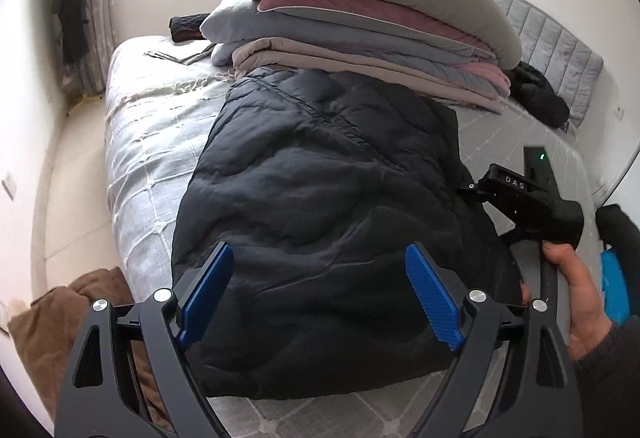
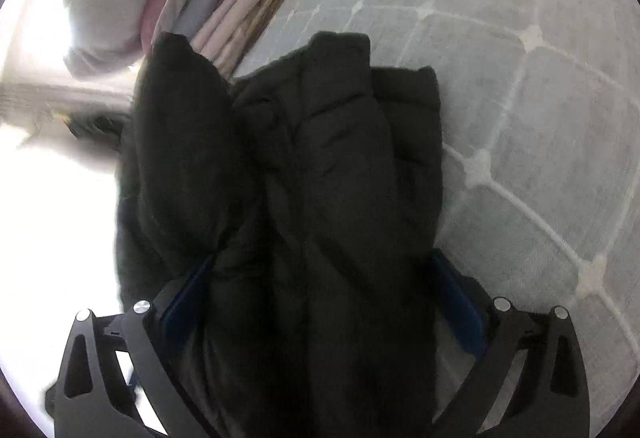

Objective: Fold large clothes
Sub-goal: 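Lift both grippers off the folded jacket and pull them back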

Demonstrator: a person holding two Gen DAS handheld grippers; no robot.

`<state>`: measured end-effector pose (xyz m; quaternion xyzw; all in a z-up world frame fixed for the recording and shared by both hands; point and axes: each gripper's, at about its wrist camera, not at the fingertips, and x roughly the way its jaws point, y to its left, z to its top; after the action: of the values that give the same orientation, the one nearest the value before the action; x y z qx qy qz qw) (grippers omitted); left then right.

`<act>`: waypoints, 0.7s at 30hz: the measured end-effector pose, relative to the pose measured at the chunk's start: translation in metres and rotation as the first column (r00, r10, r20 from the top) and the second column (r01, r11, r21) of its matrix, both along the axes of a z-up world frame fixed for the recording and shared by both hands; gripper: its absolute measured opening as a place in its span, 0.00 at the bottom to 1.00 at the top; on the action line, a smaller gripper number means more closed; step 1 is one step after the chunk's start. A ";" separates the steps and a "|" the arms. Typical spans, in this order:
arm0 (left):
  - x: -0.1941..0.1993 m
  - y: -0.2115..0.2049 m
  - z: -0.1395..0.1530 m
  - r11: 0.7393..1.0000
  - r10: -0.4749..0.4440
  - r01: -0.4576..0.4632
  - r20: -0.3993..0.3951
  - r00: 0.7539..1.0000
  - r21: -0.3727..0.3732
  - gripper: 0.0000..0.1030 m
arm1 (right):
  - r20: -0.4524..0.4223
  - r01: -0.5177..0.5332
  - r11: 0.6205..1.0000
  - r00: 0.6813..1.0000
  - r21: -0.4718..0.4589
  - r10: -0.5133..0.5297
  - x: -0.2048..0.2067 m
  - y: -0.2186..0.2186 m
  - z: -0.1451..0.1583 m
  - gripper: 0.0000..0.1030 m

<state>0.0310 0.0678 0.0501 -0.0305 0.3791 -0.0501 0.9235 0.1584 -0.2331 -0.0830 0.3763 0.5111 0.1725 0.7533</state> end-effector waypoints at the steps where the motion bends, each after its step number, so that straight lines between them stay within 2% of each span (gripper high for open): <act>1: -0.001 -0.001 0.000 1.000 0.001 -0.001 0.000 1.000 0.005 0.81 | 0.020 -0.021 0.999 1.000 -0.042 0.022 -0.001 0.003 0.008 0.95; 3: -0.003 -0.001 0.001 1.000 0.000 0.000 0.004 1.000 0.011 0.81 | 0.093 0.019 0.988 0.996 -0.154 -0.004 -0.013 -0.004 0.028 0.95; 5: -0.008 -0.001 0.003 1.000 0.002 -0.002 0.016 1.000 0.023 0.81 | 0.219 0.095 0.954 0.975 -0.283 -0.032 -0.038 -0.005 0.056 0.95; 7: -0.010 -0.003 0.005 0.999 0.005 -0.006 0.027 1.000 0.038 0.81 | 0.356 0.112 0.931 0.934 -0.348 0.020 -0.072 0.010 0.086 0.95; 9: -0.014 -0.004 0.008 0.998 0.014 -0.016 0.041 0.999 0.058 0.82 | 0.441 0.091 0.917 0.892 -0.387 0.098 -0.113 0.031 0.104 0.95; 10: -0.015 -0.005 0.009 0.998 0.017 -0.020 0.049 0.999 0.065 0.85 | 0.462 0.075 0.904 0.875 -0.421 0.142 -0.130 0.047 0.104 0.95; 11: -0.017 -0.006 0.011 0.997 0.019 -0.024 0.059 0.998 0.075 0.86 | 0.453 0.053 0.890 0.874 -0.452 0.177 -0.131 0.058 0.100 0.95; 12: -0.020 -0.008 0.013 0.996 0.021 -0.027 0.069 0.997 0.086 0.86 | 0.401 0.000 0.864 0.886 -0.504 0.234 -0.124 0.075 0.088 0.95; 13: -0.022 -0.010 0.014 0.995 0.023 -0.030 0.078 0.997 0.096 0.86 | 0.302 -0.079 0.830 0.909 -0.552 0.287 -0.106 0.093 0.067 0.95; 14: -0.026 -0.012 0.015 0.994 0.022 -0.031 0.088 0.996 0.108 0.86 | 0.245 -0.123 0.821 0.921 -0.557 0.304 -0.106 0.100 0.049 0.95; 15: -0.031 -0.014 0.017 0.991 0.017 -0.030 0.102 0.995 0.127 0.87 | 0.231 -0.124 0.834 0.930 -0.537 0.287 -0.104 0.099 0.039 0.95; 18: -0.042 -0.013 0.020 0.988 0.023 -0.042 0.127 0.992 0.150 0.89 | 0.267 -0.060 0.836 0.933 -0.545 0.241 -0.119 0.094 0.055 0.95; 21: -0.053 -0.013 0.023 0.987 0.026 -0.050 0.152 0.988 0.154 0.92 | 0.373 0.039 0.813 0.901 -0.581 0.223 -0.154 0.096 0.083 0.95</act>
<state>-0.0223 0.0550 0.0735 0.0393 0.3108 -0.0045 0.9497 0.0041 -0.1375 0.0003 0.0589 0.3808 0.1249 0.9143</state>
